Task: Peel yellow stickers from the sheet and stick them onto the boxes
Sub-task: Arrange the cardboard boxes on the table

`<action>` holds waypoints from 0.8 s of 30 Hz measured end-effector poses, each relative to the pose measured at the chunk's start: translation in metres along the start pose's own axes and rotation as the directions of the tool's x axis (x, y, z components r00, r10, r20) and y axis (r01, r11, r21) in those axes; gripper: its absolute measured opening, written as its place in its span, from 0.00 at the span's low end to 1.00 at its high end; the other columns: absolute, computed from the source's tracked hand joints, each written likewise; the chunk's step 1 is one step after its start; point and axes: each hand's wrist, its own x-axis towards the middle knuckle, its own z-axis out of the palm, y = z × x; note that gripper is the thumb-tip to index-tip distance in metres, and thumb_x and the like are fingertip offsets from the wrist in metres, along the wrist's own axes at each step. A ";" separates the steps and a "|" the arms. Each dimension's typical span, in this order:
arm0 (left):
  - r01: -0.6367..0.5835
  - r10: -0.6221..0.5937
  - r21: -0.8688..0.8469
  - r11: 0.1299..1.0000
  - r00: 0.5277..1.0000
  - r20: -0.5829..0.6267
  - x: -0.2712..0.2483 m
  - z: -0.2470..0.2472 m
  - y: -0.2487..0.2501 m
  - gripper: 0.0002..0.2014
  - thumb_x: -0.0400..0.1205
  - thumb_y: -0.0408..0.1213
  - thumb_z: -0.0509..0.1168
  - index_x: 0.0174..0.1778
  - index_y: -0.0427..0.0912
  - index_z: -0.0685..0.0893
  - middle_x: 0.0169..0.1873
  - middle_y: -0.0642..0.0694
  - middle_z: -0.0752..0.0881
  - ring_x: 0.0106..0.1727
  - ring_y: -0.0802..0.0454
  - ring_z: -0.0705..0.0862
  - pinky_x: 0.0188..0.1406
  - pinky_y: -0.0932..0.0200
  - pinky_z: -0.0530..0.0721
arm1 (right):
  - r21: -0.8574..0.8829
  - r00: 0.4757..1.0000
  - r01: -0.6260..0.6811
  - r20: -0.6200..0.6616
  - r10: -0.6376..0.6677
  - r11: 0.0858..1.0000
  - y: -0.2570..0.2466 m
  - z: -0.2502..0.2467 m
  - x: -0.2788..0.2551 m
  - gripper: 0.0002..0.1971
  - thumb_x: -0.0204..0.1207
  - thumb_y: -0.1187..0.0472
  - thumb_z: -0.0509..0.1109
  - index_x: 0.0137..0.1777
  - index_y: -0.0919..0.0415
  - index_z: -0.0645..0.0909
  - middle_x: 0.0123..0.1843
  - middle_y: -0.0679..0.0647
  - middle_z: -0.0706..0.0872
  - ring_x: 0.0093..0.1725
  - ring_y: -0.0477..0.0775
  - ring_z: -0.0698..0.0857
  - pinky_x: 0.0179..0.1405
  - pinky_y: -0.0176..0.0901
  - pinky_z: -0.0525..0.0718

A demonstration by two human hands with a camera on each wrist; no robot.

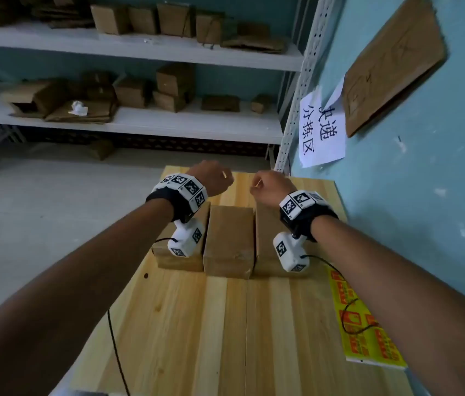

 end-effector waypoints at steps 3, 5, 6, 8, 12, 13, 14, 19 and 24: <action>-0.004 0.004 0.013 1.000 1.000 -0.017 0.006 0.014 -0.011 0.15 0.86 0.46 0.58 0.62 0.46 0.86 0.60 0.44 0.87 0.61 0.43 0.83 0.59 0.51 0.81 | -0.024 0.999 0.024 -0.021 -0.024 0.999 0.003 0.015 0.006 0.11 0.81 0.55 0.68 0.60 0.57 0.83 0.61 0.57 0.87 0.61 0.59 0.85 0.58 0.47 0.81; -0.005 0.005 -0.004 1.000 0.999 -0.034 0.008 0.019 -0.015 0.15 0.85 0.46 0.59 0.61 0.47 0.85 0.61 0.44 0.86 0.61 0.43 0.83 0.59 0.51 0.80 | -0.030 0.999 0.040 -0.029 -0.041 0.999 0.004 0.020 0.009 0.12 0.81 0.55 0.68 0.60 0.58 0.83 0.60 0.57 0.87 0.60 0.59 0.85 0.57 0.46 0.82; -0.014 0.014 0.001 1.000 0.999 -0.041 0.007 0.022 -0.017 0.15 0.85 0.46 0.58 0.62 0.47 0.85 0.61 0.44 0.86 0.61 0.43 0.83 0.59 0.50 0.80 | -0.042 0.998 0.056 -0.034 -0.058 0.998 0.004 0.023 0.010 0.12 0.81 0.55 0.68 0.60 0.59 0.83 0.60 0.58 0.87 0.59 0.59 0.85 0.58 0.47 0.83; -0.030 0.031 0.014 0.999 0.997 -0.065 0.007 0.027 -0.021 0.15 0.86 0.45 0.58 0.62 0.46 0.84 0.61 0.44 0.86 0.61 0.44 0.83 0.58 0.51 0.80 | -0.062 0.995 0.074 -0.064 -0.078 0.995 0.005 0.027 0.012 0.12 0.81 0.55 0.68 0.60 0.59 0.83 0.60 0.58 0.87 0.59 0.60 0.85 0.58 0.50 0.84; -0.033 0.032 -0.011 0.999 0.998 -0.062 0.003 0.038 -0.022 0.15 0.85 0.46 0.58 0.61 0.45 0.85 0.59 0.45 0.87 0.59 0.46 0.84 0.55 0.53 0.81 | -0.036 0.994 0.081 -0.070 -0.084 0.996 0.007 0.032 0.009 0.12 0.80 0.55 0.68 0.60 0.58 0.83 0.60 0.57 0.87 0.59 0.59 0.85 0.59 0.49 0.84; -0.029 0.029 -0.007 1.000 0.999 -0.044 0.001 0.041 -0.022 0.15 0.85 0.46 0.59 0.60 0.45 0.85 0.58 0.45 0.88 0.58 0.46 0.85 0.56 0.52 0.82 | -0.033 0.994 0.079 -0.071 -0.081 0.996 0.007 0.033 0.007 0.12 0.80 0.55 0.68 0.60 0.58 0.84 0.60 0.57 0.87 0.59 0.59 0.85 0.60 0.50 0.84; -0.025 0.025 0.001 1.000 0.999 -0.035 -0.002 0.043 -0.022 0.15 0.85 0.47 0.59 0.60 0.45 0.86 0.57 0.45 0.88 0.58 0.46 0.85 0.58 0.50 0.83 | -0.032 0.994 0.075 -0.076 -0.077 0.997 0.007 0.034 0.004 0.12 0.80 0.55 0.68 0.60 0.57 0.84 0.61 0.57 0.87 0.60 0.59 0.85 0.61 0.51 0.84; -0.003 0.004 0.020 1.000 1.000 -0.029 -0.018 0.041 -0.017 0.15 0.85 0.46 0.59 0.60 0.43 0.86 0.57 0.44 0.88 0.58 0.44 0.85 0.58 0.50 0.83 | -0.023 0.995 0.072 -0.074 -0.073 0.997 0.004 0.030 -0.013 0.12 0.80 0.55 0.68 0.60 0.58 0.84 0.62 0.57 0.86 0.61 0.59 0.84 0.62 0.54 0.84; 0.013 -0.012 0.043 0.999 1.000 -0.023 -0.045 0.036 -0.013 0.15 0.85 0.47 0.59 0.60 0.44 0.85 0.59 0.43 0.87 0.60 0.43 0.84 0.58 0.53 0.79 | -0.025 0.994 0.055 -0.088 -0.057 0.998 0.001 0.026 -0.043 0.12 0.80 0.56 0.68 0.60 0.59 0.84 0.62 0.57 0.86 0.60 0.58 0.84 0.59 0.50 0.84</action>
